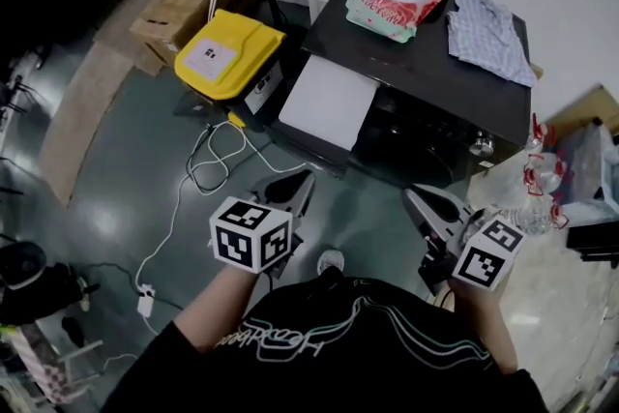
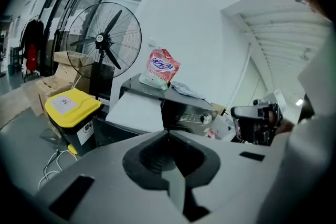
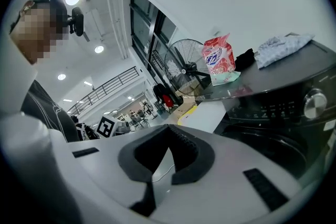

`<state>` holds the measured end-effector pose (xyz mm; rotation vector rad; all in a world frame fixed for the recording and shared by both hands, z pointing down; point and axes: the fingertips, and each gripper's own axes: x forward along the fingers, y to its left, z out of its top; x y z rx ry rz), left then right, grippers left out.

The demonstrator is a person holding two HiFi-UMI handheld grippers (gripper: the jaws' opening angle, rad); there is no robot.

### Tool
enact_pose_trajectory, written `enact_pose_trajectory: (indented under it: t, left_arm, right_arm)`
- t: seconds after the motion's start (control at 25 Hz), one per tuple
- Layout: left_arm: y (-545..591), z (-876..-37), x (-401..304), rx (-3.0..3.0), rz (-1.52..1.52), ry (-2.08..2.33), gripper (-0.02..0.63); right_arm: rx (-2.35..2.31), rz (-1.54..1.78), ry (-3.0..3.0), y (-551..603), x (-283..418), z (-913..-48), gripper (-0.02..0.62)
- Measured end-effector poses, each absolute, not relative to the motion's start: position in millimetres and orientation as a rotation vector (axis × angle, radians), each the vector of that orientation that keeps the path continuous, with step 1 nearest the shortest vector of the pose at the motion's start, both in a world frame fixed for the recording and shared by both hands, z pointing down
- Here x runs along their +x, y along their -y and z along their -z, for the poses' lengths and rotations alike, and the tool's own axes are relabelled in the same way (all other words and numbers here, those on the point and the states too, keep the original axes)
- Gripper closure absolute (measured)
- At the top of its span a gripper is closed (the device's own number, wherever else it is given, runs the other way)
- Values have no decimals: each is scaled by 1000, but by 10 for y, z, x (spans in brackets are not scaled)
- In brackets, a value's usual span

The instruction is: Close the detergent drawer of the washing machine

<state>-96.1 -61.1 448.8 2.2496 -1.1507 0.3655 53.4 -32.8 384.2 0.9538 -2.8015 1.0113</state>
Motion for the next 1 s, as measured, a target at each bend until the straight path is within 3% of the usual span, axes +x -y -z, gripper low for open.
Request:
enact_pose_trajectory:
  t: [1.0]
  left_arm:
    - [1160, -5360, -1176, 2200, -592, 1121, 577]
  right_arm:
    - [1043, -1113, 2732, 675, 373, -4230, 569]
